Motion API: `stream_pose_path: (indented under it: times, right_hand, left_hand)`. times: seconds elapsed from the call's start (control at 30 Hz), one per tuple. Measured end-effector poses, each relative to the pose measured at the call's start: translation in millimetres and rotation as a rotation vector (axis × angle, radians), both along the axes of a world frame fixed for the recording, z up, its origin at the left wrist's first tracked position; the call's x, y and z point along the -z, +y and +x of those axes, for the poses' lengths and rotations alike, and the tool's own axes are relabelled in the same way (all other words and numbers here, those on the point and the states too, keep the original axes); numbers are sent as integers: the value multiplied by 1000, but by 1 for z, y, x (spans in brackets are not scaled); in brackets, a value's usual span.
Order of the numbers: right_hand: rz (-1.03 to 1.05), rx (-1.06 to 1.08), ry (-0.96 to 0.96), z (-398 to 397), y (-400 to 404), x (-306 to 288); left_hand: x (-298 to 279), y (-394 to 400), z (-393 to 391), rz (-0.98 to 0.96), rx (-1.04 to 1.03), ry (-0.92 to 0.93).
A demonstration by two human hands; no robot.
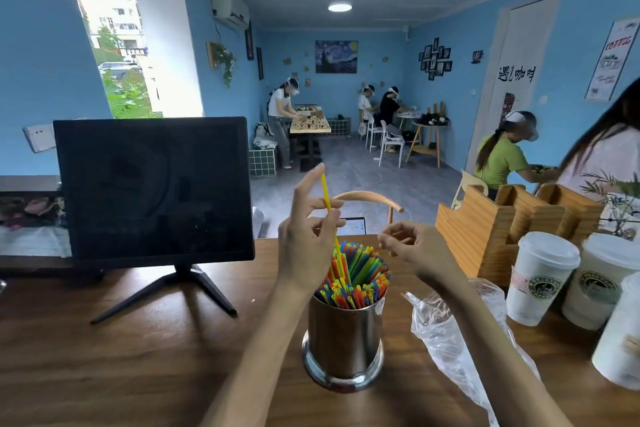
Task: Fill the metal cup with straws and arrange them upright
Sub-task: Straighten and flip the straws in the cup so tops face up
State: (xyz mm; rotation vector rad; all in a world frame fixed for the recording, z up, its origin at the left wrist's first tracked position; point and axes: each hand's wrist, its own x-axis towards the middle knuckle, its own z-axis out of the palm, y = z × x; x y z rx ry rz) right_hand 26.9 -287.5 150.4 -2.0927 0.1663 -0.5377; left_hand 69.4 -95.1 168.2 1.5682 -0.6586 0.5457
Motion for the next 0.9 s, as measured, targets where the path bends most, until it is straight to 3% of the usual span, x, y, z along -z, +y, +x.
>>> stream_pose_path:
  times: [0.17, 0.33, 0.4, 0.5, 0.63, 0.7, 0.83, 0.9]
  right_hand:
    - [32, -76, 270, -3, -14, 0]
    - [117, -177, 359, -7, -18, -1]
    - [117, -93, 256, -7, -15, 1]
    - [146, 27, 36, -11, -6, -5]
    - [188, -138, -8, -22, 8, -24]
    - [310, -263, -5, -21, 16, -31]
    - [792, -249, -172, -11, 19, -44]
    - [883, -273, -246, -7, 16, -47]
  left_hand:
    - [21, -5, 4, 192, 8, 86]
    - [32, -6, 6, 121, 15, 180]
    - [27, -6, 3, -15, 14, 192]
    - [7, -1, -6, -436, -33, 158]
    - [-20, 5, -14, -789, -8, 190]
    - [-20, 1, -15, -779, 83, 275]
    - [-6, -5, -15, -617, 165, 382]
    - [-1, -4, -15, -507, 199, 383]
